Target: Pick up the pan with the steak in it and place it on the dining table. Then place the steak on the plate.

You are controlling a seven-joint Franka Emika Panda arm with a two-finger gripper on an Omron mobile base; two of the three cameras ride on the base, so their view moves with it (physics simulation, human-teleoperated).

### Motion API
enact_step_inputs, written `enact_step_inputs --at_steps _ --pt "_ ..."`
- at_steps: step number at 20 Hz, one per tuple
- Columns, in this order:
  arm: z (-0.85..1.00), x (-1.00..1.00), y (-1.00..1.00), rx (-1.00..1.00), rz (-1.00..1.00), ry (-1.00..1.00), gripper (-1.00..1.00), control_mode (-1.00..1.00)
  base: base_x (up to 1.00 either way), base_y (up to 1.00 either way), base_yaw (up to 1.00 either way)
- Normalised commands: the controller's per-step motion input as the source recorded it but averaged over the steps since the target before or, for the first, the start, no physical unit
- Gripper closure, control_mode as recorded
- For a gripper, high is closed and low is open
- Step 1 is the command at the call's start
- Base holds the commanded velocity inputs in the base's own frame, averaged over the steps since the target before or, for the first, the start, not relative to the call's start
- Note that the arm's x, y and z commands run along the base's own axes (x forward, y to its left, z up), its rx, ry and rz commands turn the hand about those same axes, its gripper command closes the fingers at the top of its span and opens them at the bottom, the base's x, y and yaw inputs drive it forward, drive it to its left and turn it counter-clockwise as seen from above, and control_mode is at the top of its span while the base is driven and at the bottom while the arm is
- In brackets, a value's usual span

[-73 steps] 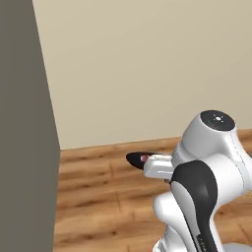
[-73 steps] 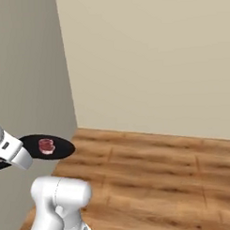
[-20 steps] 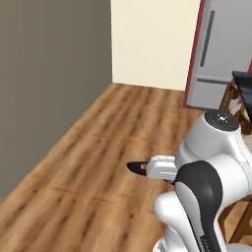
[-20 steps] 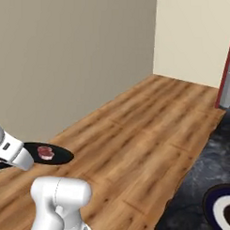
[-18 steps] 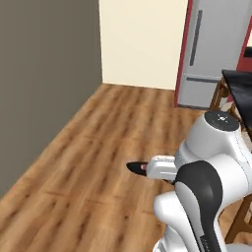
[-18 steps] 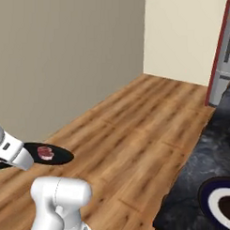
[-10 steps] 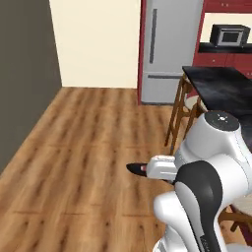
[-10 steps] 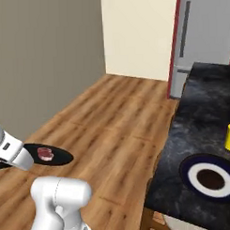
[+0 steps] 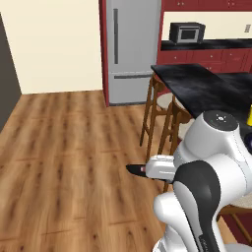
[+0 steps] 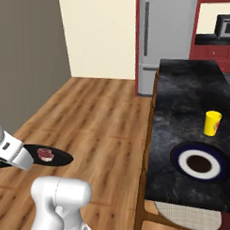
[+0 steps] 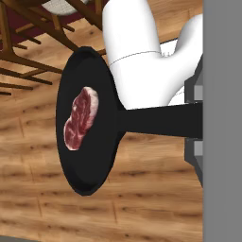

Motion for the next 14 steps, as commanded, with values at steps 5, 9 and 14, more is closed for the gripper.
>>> enact_step_inputs --at_steps 5,9,14 --pt "0.00 0.00 0.00 0.00 0.00 0.00 1.00 1.00 0.06 0.00 -0.42" --pt "0.00 0.00 0.00 0.00 0.00 0.00 1.00 1.00 0.00 0.00 -0.42" --pt "0.00 0.00 0.00 0.00 0.00 0.00 1.00 1.00 0.03 0.06 -0.44"
